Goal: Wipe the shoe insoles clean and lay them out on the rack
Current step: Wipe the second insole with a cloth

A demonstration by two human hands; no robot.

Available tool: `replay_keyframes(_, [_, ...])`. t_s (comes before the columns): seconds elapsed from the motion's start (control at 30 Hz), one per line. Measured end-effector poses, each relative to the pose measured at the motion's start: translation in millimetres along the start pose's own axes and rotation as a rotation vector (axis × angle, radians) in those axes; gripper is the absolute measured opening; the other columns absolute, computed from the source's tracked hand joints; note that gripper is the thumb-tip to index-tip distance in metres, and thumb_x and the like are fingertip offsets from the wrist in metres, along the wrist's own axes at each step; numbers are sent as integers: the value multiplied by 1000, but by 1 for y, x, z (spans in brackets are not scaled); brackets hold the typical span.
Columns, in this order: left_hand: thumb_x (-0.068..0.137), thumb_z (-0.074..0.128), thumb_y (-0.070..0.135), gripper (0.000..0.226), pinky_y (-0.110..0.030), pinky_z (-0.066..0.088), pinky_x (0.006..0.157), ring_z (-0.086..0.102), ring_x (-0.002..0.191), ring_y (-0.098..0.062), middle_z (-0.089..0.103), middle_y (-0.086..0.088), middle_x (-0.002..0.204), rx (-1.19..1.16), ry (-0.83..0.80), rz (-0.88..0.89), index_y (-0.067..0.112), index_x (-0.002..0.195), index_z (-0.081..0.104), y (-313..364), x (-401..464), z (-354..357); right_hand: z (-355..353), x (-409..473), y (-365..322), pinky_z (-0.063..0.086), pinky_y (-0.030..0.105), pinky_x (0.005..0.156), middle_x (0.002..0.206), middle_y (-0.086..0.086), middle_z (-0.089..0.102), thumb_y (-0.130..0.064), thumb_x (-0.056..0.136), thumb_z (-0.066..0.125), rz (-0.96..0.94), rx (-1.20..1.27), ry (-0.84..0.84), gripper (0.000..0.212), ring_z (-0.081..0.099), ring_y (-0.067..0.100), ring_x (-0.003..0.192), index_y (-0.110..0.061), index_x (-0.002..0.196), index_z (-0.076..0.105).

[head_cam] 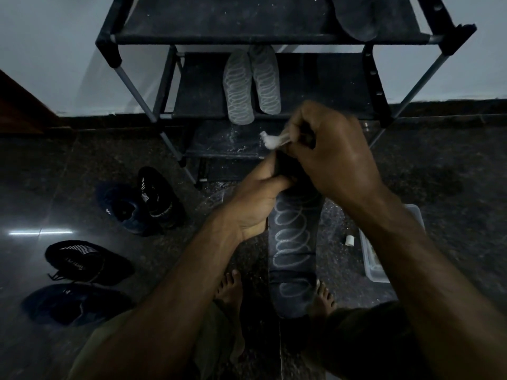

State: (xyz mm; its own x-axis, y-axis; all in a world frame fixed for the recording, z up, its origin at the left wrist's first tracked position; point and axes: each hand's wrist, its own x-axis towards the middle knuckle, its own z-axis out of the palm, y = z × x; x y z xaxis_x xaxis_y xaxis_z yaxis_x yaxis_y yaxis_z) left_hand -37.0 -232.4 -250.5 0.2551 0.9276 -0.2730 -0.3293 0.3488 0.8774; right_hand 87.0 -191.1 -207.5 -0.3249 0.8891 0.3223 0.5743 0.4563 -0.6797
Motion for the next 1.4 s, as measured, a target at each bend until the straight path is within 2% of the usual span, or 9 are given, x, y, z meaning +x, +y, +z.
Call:
replay_keyframes(0.1, [94, 41, -13, 48, -35, 52, 94, 65, 104, -19, 70, -2, 107, -2, -19, 12, 25, 119, 56, -2, 0, 0, -1, 0, 6, 50, 43, 60, 73, 1, 62, 2, 79, 64, 1, -31, 57, 20, 61, 17, 70, -14, 79, 54])
replay_keyframes(0.27, [94, 44, -9, 28, -33, 56, 83, 69, 86, -22, 73, -7, 88, -19, 32, -16, 9, 105, 62, 0, -1, -2, -6, 0, -4, 51, 33, 65, 78, -2, 66, -1, 80, 67, -64, 17, -123, 20, 64, 11, 77, -15, 76, 54])
replay_keyframes(0.5, [95, 40, -11, 46, -38, 49, 101, 61, 113, -24, 65, -9, 119, 19, -36, -20, 25, 121, 54, 1, -3, 3, -5, 1, 13, 49, 39, 57, 69, -2, 59, 3, 79, 66, 25, -27, 108, 25, 57, 12, 64, -17, 76, 52])
replay_keyframes(0.7, [95, 41, -12, 43, -33, 54, 91, 67, 100, -18, 71, -2, 104, 14, -25, -5, 18, 123, 54, 2, -2, 0, -9, 3, 2, 49, 33, 65, 79, 2, 68, 1, 79, 66, -61, 29, -38, 24, 65, 14, 78, -16, 74, 51])
replay_keyframes(0.87, [96, 39, -11, 51, -31, 52, 95, 64, 109, -17, 69, 4, 111, 30, -35, 1, 34, 114, 56, 3, -4, 3, -8, 3, 17, 45, 31, 54, 64, -9, 51, 1, 80, 65, 14, -49, 114, 26, 50, 4, 58, -18, 74, 48])
replay_keyframes(1.0, [97, 39, -10, 50, -30, 53, 93, 65, 107, -16, 68, 4, 113, 34, -39, -13, 32, 120, 52, 3, -3, 1, -14, 4, 18, 44, 25, 54, 65, -11, 50, 1, 81, 67, 29, -7, 129, 28, 51, 1, 60, -19, 74, 48])
replay_keyframes(1.17, [96, 39, -11, 54, -33, 48, 102, 61, 117, -18, 65, 3, 120, 55, -37, 8, 31, 130, 47, 4, -3, 1, -6, 4, 8, 49, 41, 60, 70, 2, 61, 3, 80, 64, -54, -5, 47, 27, 62, 19, 71, -18, 73, 48])
replay_keyframes(1.27, [97, 39, -10, 56, -31, 51, 96, 63, 113, -17, 65, 2, 121, 42, -36, -13, 29, 136, 44, 3, -3, 0, -10, 4, 21, 44, 34, 54, 62, -8, 48, 2, 82, 63, 9, -61, 151, 24, 49, 9, 58, -16, 74, 49])
replay_keyframes(1.4, [96, 39, -10, 52, -30, 52, 95, 65, 109, -15, 67, 3, 117, 36, -26, -11, 31, 126, 50, 5, -3, -2, -14, 3, 22, 37, 12, 50, 63, -15, 46, -1, 83, 67, 79, 16, 178, 23, 48, -3, 57, -16, 76, 50])
